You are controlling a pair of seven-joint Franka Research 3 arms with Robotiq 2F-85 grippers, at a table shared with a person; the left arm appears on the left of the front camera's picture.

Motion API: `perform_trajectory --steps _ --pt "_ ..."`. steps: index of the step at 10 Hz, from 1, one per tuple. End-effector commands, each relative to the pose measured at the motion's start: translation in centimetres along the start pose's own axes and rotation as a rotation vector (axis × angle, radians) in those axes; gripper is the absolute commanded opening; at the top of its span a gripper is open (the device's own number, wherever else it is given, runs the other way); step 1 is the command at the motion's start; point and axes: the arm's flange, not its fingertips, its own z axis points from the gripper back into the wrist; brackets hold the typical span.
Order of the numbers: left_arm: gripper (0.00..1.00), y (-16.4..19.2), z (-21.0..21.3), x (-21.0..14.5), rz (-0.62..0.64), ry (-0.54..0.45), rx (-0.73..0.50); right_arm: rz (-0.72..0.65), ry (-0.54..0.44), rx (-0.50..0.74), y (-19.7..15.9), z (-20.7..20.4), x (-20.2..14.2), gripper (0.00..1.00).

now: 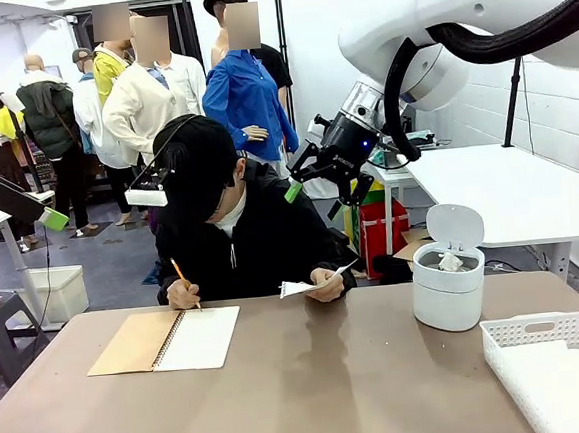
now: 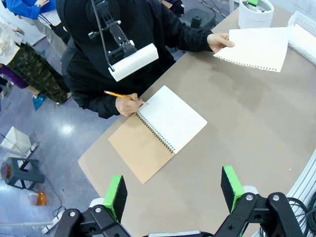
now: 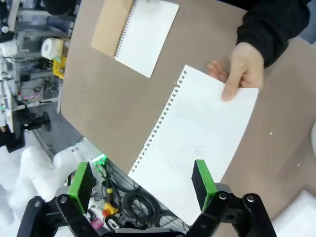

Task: Sort the paper based on its condition.
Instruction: If a person hands you a paper, place it in the Organizing basket , and if it's crumpled, put it in the Trash can.

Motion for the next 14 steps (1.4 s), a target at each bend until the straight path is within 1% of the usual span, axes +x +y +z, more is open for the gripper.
perform_trajectory --steps 1,2,4,5,6,7,8,9,11,12,14 --pt "1.0 0.0 0.0 0.0 0.002 0.001 -0.001 0.005 0.015 0.008 0.4 -0.2 -0.6 1.0" --pt "1.0 0.0 0.0 0.0 0.002 0.001 -0.001 0.0 0.0 0.0 0.0 0.0 0.0 1.0" --pt "1.0 0.0 0.0 0.0 0.002 0.001 -0.001 -0.302 0.115 0.138 -2.8 0.5 2.3 1.0" --pt "1.0 0.0 0.0 0.0 0.002 0.001 -0.001 -0.397 0.117 0.201 -4.2 0.8 2.7 1.0" --pt "1.0 0.0 0.0 0.0 0.002 0.001 -0.001 -0.463 0.139 0.236 -5.5 1.2 2.6 1.0" --pt "1.0 0.0 0.0 0.0 0.002 0.001 -0.001 -0.521 0.162 0.238 -6.7 1.5 2.6 1.0" --pt "1.0 0.0 0.0 0.0 0.002 0.001 -0.001 -0.568 0.162 0.24 -7.7 1.0 2.7 1.0" --pt "1.0 0.0 0.0 0.0 0.002 0.001 -0.001 -0.607 0.169 0.201 -8.7 0.4 2.8 1.0" --pt "1.0 0.0 0.0 0.0 0.002 0.001 -0.001 -0.68 0.199 0.108 -9.8 -0.4 1.0 1.0" --pt "1.0 0.0 0.0 0.0 0.002 0.001 -0.001 -0.703 0.223 0.088 -10.3 -1.1 0.5 1.0" --pt "1.0 0.0 0.0 0.0 0.002 0.001 -0.001 -0.674 0.245 0.076 -11.1 -3.0 -0.7 1.0"
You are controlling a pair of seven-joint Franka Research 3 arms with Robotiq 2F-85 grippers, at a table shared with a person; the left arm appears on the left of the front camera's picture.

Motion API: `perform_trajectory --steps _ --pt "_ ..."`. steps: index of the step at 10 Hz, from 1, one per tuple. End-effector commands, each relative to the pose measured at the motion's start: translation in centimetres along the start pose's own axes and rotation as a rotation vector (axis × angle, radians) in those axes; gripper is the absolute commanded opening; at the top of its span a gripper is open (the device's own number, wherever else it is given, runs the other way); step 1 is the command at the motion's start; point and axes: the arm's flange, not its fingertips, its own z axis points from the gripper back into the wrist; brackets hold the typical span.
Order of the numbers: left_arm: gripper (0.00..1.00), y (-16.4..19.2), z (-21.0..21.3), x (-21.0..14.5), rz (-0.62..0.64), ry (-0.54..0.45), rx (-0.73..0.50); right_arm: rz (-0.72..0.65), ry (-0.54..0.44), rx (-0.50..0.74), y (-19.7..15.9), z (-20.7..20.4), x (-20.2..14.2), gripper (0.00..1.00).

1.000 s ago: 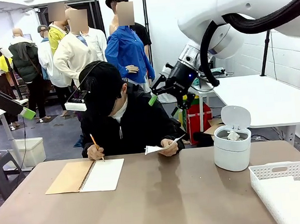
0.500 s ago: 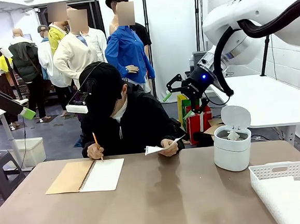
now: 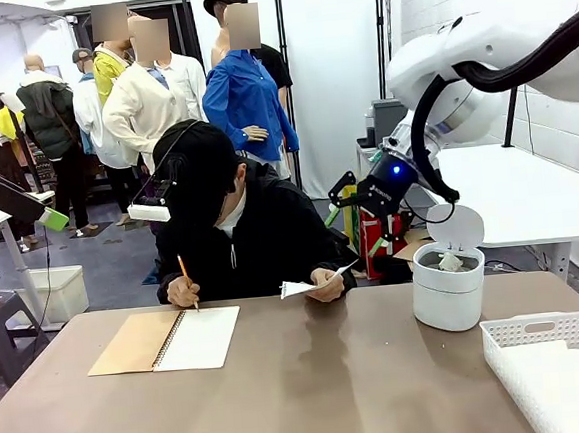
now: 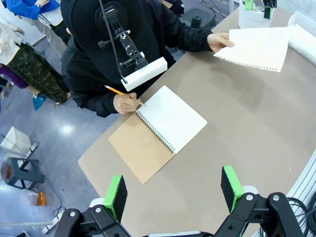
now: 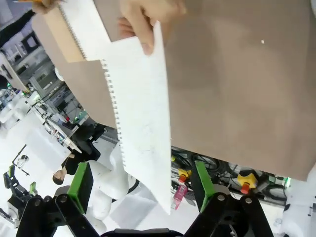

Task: Sort the paper based on its condition.
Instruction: If a person hands you a paper, place it in the Organizing basket , and if it's crumpled, put it in the Trash can.

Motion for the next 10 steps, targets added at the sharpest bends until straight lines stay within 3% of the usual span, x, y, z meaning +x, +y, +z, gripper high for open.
perform_trajectory --steps 1,8,9,10 --pt "1.0 0.0 0.0 0.0 0.002 0.001 -0.001 0.011 0.019 -0.014 -1.4 -1.0 -1.2 1.0" --pt "1.0 0.0 0.0 0.0 0.002 0.001 -0.001 0.019 0.016 0.186 -3.6 -8.2 1.2 1.0" --pt "1.0 0.0 0.0 0.0 0.002 0.001 -0.001 0.05 0.032 0.205 -3.6 -8.8 1.6 0.89" --pt "1.0 0.0 0.0 0.0 0.002 0.001 -0.001 0.057 0.038 0.198 -3.7 -8.7 1.4 0.69"
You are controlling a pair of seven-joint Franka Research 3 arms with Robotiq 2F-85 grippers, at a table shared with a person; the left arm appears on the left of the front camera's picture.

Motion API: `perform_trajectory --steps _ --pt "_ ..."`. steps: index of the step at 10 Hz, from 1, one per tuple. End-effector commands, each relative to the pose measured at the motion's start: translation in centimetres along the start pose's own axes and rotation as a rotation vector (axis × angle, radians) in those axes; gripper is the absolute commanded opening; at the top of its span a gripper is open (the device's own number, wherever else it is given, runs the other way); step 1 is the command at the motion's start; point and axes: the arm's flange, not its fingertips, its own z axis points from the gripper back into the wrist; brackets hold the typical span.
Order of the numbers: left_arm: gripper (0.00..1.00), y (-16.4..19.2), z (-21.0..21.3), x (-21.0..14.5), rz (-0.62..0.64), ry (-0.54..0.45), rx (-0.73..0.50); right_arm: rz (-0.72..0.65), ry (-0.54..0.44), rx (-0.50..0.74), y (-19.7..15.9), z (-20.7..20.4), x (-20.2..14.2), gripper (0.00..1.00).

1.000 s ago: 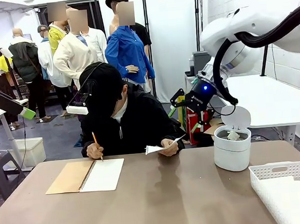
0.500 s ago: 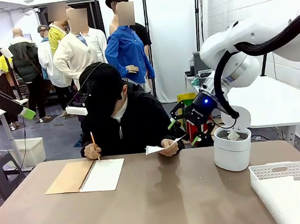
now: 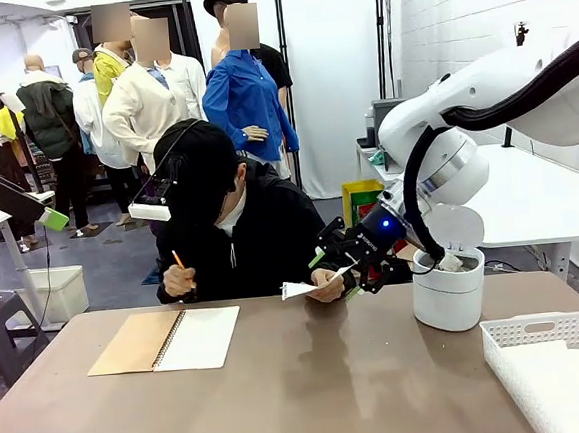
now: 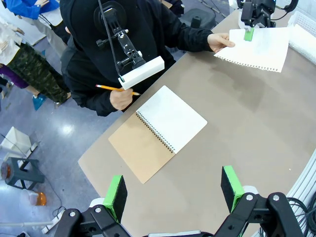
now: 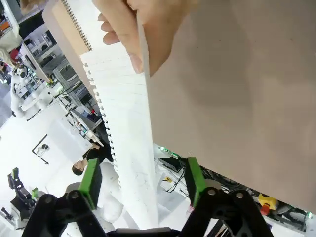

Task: Sort the paper based on its condition.
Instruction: If a person hands you a paper, place it in the Organizing basket , and if it's crumpled, put it in the Trash can.

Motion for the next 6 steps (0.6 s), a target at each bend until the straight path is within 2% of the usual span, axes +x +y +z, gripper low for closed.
perform_trajectory --steps 1,3,4,6 --pt "1.0 0.04 0.02 -0.02 0.002 0.001 -0.001 0.033 0.009 0.03 -0.15 0.03 -0.06 0.49" --pt "1.0 0.04 0.02 -0.02 0.002 0.001 -0.001 0.038 0.017 0.039 0.02 0.01 0.02 0.09" --pt "1.0 0.04 0.02 -0.02 0.002 0.001 -0.001 0.04 0.017 0.04 0.1 0.09 0.01 0.0" --pt "1.0 0.04 0.02 -0.02 0.002 0.001 -0.001 0.044 0.027 0.048 0.13 0.33 -0.28 0.0"
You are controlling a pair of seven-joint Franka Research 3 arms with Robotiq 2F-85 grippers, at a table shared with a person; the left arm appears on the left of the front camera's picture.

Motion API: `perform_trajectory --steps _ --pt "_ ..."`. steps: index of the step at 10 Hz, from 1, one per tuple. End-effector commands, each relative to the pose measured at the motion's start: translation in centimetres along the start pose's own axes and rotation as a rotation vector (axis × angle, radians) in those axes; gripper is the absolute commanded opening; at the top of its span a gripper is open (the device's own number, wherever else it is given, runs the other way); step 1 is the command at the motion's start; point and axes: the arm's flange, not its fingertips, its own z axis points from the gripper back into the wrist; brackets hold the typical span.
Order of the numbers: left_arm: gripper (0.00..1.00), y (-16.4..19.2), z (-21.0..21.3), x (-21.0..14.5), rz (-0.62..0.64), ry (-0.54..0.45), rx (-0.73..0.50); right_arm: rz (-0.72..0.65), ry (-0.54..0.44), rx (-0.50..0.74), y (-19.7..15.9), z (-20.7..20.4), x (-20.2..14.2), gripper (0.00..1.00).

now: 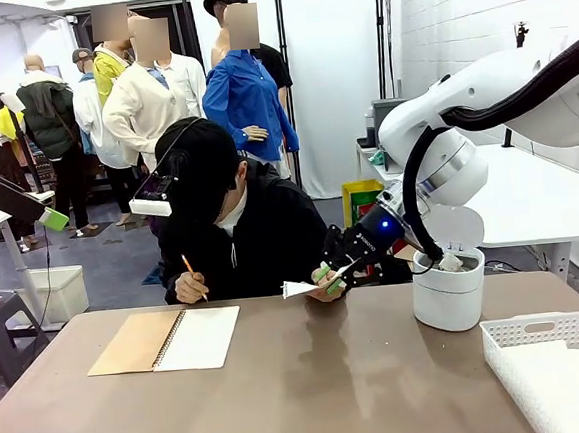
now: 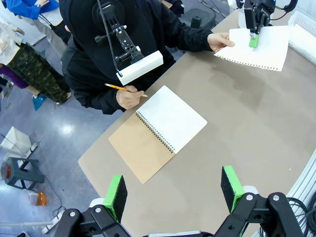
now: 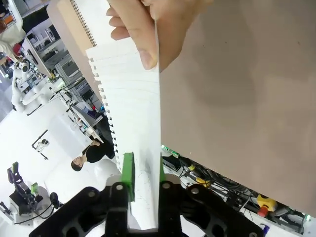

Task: Sort the paper based on its condition.
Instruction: If a person hands you a paper, place it in the Organizing basket , and if it's crumpled, put it in the Trash can.

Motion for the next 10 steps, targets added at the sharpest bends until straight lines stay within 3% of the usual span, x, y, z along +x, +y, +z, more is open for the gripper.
perform_trajectory --steps 1,7,10 --pt "1.0 0.0 0.0 0.0 0.002 0.001 -0.001 0.025 0.027 0.046 0.0 0.2 -0.3 0.0" --pt "1.0 0.0 0.0 0.0 0.002 0.001 -0.001 0.125 0.094 0.06 2.7 1.5 -4.0 0.0" --pt "1.0 0.0 0.0 0.0 0.002 0.001 -0.001 0.452 0.042 0.028 5.9 6.0 -8.2 0.0"
